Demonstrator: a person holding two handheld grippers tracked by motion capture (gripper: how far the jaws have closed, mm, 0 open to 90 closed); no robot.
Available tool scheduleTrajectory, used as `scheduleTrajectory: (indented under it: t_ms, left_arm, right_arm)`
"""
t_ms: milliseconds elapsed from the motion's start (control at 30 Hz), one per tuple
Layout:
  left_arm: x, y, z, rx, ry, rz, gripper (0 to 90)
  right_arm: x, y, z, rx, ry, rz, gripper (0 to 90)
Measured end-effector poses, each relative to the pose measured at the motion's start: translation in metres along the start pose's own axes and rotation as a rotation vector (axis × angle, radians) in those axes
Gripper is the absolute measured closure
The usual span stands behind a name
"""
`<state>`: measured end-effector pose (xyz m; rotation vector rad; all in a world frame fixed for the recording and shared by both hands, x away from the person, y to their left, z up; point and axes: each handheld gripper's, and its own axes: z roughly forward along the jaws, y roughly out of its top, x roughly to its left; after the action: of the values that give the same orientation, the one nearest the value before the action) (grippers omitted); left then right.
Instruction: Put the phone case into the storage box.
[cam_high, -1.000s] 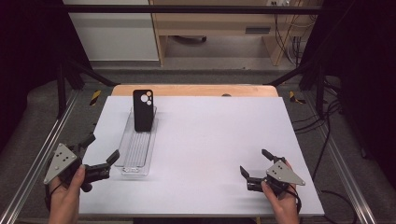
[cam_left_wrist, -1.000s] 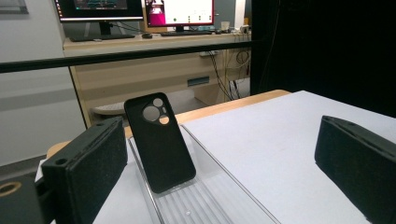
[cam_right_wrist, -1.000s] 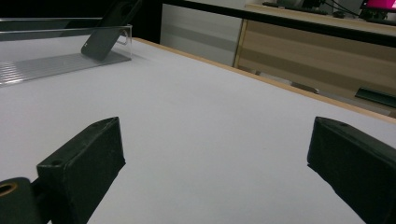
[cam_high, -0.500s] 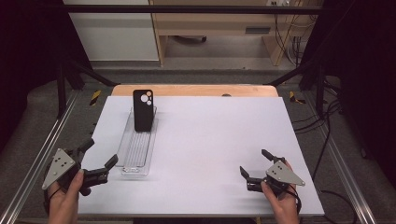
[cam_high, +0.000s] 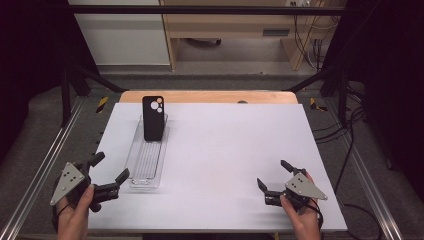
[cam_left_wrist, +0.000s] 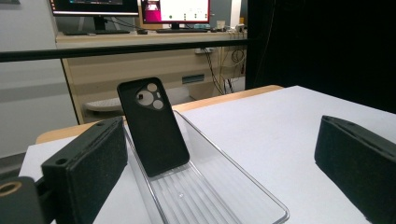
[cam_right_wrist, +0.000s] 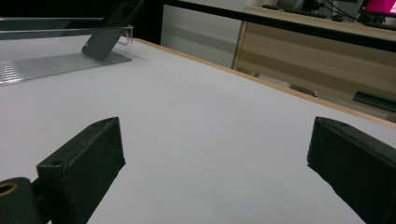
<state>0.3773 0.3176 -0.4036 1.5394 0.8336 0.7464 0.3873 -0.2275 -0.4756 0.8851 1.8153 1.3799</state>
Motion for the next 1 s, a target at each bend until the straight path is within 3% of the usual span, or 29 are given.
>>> scheduleTrajectory:
  t_ms: [533,1000]
  left_arm:
    - [-0.004,-0.019,0.004,0.015,0.004,-0.002,2.0]
    - [-0.002,-0.032,0.004,0.019,0.014,0.032,2.1]
  right_arm:
    - [-0.001,0.000,-0.001,-0.001,-0.002,0.000,4.0]
    - [-0.005,0.001,-0.004,-0.011,-0.017,0.004,4.1]
